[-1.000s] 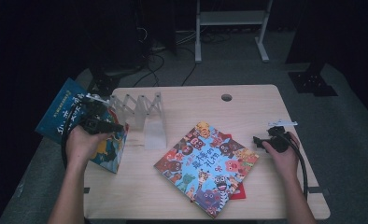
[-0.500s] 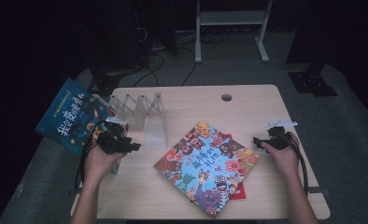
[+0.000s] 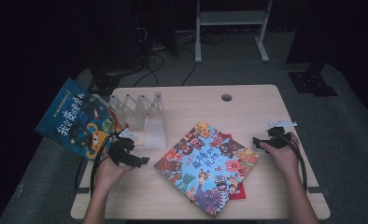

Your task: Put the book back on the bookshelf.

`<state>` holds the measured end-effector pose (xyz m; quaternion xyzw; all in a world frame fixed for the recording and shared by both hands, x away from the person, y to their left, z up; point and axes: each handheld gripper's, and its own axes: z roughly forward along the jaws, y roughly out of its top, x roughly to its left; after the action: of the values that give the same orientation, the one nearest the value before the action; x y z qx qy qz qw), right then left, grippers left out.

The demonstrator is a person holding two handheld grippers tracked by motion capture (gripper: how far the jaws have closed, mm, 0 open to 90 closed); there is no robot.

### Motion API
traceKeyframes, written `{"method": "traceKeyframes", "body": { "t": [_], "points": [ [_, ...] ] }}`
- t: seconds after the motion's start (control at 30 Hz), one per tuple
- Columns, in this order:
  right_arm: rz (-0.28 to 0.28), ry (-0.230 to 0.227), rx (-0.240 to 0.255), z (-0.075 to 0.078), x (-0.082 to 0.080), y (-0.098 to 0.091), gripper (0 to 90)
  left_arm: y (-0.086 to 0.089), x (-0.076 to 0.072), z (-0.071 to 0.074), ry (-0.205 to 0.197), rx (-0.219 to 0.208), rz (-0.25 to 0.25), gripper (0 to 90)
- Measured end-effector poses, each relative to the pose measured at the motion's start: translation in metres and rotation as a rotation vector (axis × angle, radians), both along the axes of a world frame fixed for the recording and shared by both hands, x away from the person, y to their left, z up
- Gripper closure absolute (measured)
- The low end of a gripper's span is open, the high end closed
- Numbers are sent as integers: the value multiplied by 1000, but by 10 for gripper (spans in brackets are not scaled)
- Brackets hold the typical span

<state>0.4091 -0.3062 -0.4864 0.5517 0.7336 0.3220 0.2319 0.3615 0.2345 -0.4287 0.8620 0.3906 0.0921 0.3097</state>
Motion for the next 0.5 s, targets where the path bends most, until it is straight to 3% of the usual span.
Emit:
{"method": "traceKeyframes", "body": {
  "t": [0.07, 0.17, 0.27, 0.5],
  "points": [
    [-2, -2, 0, 0, 0, 0, 110, -2, 0, -2, 15, -16, -13, 105],
    [4, -5, 3, 2, -2, -2, 213, -6, -2, -4, 17, -27, -28, 85],
    [25, 21, 18, 7, -6, -5, 317, -10, -3, -6, 23, -43, -41, 79],
    [90, 1, 76, 22, -28, -10, 384, -21, -8, -10, 33, -31, -76, 79]
  ]
}}
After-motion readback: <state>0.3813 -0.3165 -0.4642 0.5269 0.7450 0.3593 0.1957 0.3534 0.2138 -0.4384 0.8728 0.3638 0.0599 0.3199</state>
